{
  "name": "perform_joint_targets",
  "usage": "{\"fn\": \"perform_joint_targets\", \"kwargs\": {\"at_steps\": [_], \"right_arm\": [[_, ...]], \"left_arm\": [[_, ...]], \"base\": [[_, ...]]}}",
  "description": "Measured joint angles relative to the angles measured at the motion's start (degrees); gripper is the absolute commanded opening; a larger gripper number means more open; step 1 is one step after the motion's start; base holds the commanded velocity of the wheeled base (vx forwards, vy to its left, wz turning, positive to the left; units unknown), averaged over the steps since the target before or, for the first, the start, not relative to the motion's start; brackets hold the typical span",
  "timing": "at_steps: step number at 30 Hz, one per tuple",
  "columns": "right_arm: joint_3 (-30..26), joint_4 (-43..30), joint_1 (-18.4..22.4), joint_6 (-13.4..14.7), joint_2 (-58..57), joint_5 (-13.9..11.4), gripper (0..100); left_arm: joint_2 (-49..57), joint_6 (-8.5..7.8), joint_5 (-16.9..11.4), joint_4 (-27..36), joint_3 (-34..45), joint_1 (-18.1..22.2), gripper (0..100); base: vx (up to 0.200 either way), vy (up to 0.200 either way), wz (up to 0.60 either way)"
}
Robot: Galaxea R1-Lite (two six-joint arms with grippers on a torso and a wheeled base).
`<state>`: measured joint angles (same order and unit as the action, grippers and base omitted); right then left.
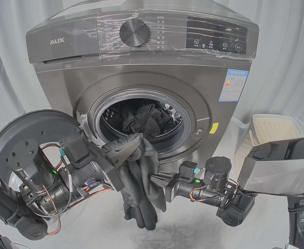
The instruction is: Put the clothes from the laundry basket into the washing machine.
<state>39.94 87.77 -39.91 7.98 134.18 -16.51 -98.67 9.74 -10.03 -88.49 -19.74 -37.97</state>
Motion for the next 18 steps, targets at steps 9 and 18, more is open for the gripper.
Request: {"fn": "perform_joint_targets", "kwargs": {"at_steps": [9, 18], "right_arm": [[-2.7, 1.2, -0.4, 0.0, -1.7, 0.4, 0], [-8.3, 1.1, 1.3, -0.5, -9.7, 3.7, 0]], "left_arm": [[0.0, 0.02, 0.1, 0.0, 0.1, 0.3, 0], [0.4, -0.02, 0.5, 0.0, 0.5, 2.3, 0]], "base": [[0.000, 0.000, 0.00], [0.000, 0.000, 0.00]]}}
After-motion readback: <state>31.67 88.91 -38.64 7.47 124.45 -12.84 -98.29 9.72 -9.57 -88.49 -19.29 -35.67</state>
